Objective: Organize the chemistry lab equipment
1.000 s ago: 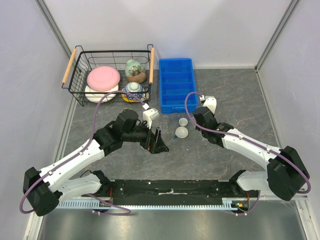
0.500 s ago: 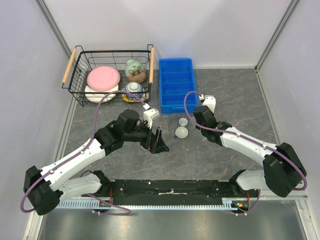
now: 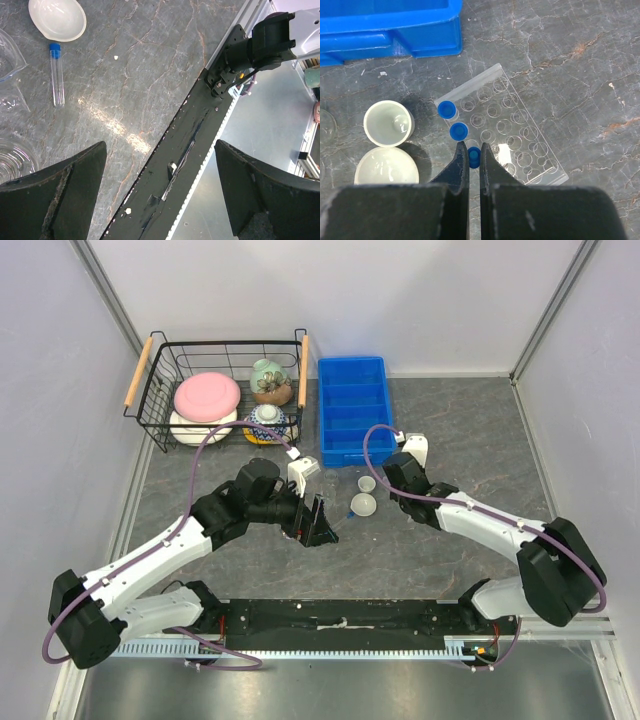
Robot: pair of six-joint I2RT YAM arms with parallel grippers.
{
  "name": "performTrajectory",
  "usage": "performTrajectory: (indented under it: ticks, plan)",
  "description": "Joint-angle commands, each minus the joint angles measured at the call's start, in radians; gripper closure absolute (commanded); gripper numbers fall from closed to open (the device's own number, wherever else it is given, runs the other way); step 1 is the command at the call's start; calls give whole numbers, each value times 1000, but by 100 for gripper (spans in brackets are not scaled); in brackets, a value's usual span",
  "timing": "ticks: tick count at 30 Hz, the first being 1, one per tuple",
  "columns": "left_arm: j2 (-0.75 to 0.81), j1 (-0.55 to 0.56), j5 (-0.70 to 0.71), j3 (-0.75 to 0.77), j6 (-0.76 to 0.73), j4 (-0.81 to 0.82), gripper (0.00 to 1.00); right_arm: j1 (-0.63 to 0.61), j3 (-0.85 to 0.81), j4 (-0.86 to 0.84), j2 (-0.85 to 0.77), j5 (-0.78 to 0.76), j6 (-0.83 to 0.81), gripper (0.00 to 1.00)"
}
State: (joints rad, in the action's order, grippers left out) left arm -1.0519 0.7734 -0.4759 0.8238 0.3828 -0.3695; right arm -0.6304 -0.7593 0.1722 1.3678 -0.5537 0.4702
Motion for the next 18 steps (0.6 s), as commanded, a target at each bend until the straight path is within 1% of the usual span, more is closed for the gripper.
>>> performTrajectory:
  ticks: [1, 7, 10, 11, 13, 14, 16, 17, 18]
  plan:
    - [0, -5, 5, 23, -38, 3, 5, 5, 9, -30, 19, -5, 5, 100]
    - [1, -6, 5, 23, -38, 0, 5, 5, 11, -30, 31, -2, 16, 100]
    - [1, -5, 5, 23, -36, 0, 5, 5, 11, -30, 31, -3, 16, 95]
    - [0, -5, 6, 23, -36, 0, 5, 5, 11, -30, 31, -2, 16, 87]
    - [-2, -5, 10, 21, -36, 0, 5, 5, 11, -28, 31, -3, 16, 78]
    - [-3, -5, 11, 21, -36, 0, 5, 5, 11, -27, 31, -3, 16, 72]
    - [-5, -5, 23, 23, -36, -3, 5, 5, 9, -20, 28, -2, 18, 66]
    - [-3, -5, 29, 23, -33, -5, 5, 5, 8, -19, 21, -2, 18, 58]
    - [-5, -5, 42, 24, -35, -5, 5, 5, 5, -14, 17, -3, 19, 53]
